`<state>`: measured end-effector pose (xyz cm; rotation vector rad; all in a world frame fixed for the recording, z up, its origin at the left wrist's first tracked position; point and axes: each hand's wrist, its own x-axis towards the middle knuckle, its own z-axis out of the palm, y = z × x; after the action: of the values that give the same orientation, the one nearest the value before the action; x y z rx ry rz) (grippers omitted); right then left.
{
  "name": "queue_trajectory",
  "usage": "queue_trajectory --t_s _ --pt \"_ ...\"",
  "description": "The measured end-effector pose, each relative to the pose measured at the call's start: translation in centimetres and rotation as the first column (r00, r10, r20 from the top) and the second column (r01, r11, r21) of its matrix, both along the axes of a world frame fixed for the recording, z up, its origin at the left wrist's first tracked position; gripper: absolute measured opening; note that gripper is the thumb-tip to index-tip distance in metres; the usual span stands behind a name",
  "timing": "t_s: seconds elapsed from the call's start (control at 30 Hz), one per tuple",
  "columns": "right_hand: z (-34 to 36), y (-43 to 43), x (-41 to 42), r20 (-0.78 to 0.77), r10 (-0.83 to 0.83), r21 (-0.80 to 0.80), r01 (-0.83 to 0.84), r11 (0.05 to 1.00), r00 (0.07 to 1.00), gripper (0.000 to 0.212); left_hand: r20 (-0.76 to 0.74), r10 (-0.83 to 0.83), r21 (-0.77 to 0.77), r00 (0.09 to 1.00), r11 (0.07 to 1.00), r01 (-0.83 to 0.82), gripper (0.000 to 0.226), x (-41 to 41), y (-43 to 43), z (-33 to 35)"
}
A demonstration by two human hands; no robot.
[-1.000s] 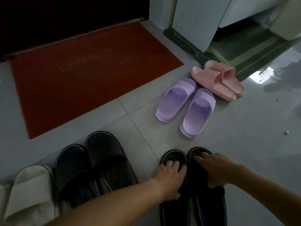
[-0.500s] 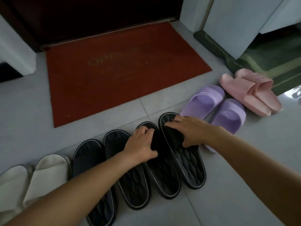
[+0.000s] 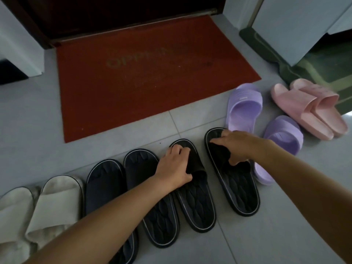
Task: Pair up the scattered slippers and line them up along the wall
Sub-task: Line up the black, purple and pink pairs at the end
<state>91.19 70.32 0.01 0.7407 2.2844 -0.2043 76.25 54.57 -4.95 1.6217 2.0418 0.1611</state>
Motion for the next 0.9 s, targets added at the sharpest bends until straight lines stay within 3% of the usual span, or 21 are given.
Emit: queue_trajectory --t_s 0.13,0.47,0.73,0.9 --pt "-0.4 -0.8 -2.8 -0.085 0.026 -0.015 -0.027 1.000 0.996 0.089 0.002 0.064 0.013 0.998 0.998 -0.064 0.074 -0.8 0.1 -0.1" --pt "-1.8 0.2 -3.2 0.031 0.043 0.046 -0.044 0.998 0.999 0.091 0.004 0.043 0.003 0.999 0.999 -0.043 0.081 -1.3 0.0 -0.5" --pt "-2.7 -0.1 -3.5 -0.100 0.046 0.006 -0.046 0.999 0.994 0.091 -0.019 0.041 0.030 0.999 0.999 -0.040 0.076 -0.9 0.3 -0.5" --pt "-2.8 0.0 -3.2 -0.069 0.058 -0.006 -0.058 0.998 0.996 0.091 -0.024 0.039 0.040 0.999 0.998 -0.038 0.075 -1.0 0.2 -0.7"
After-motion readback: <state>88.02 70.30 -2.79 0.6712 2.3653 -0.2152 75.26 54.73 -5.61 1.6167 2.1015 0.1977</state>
